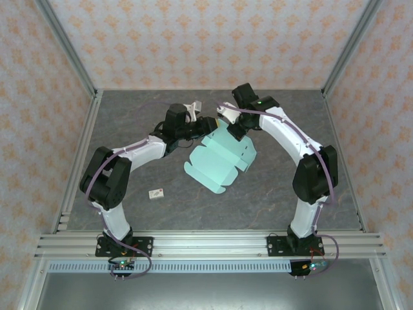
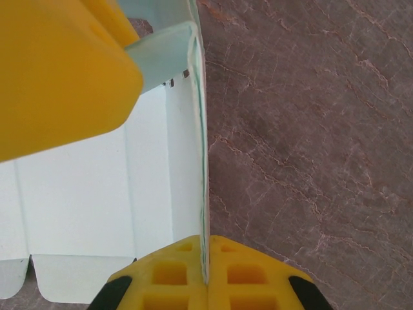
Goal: Fold the paper box
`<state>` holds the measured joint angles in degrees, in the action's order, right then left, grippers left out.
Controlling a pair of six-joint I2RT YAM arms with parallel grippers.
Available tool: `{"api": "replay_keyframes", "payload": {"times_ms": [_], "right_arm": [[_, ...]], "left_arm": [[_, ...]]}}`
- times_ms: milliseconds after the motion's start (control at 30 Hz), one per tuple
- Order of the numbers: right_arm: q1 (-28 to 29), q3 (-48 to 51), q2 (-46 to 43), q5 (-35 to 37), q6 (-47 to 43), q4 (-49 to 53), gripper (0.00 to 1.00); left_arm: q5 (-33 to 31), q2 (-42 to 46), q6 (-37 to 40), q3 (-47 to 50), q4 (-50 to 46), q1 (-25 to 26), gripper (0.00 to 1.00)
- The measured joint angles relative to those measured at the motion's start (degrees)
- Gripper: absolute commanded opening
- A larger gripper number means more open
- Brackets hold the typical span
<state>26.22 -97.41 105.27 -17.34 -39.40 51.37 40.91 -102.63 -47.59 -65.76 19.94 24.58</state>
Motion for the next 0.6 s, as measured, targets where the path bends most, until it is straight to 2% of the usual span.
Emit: {"api": "replay_keyframes", "payload": {"times_ms": [200,600], "right_arm": [[0.0,-0.11,0.0,0.02,0.0,0.07,0.0],[-0.02,-0.11,0.0,0.48,0.39,0.22,0.0]], "left_arm": [[-0.09,0.0,-0.39,0.0,0.48,0.24,0.26],[-0.48,0.0,-0.31,-0.02,0.44,1.07,0.34]]}}
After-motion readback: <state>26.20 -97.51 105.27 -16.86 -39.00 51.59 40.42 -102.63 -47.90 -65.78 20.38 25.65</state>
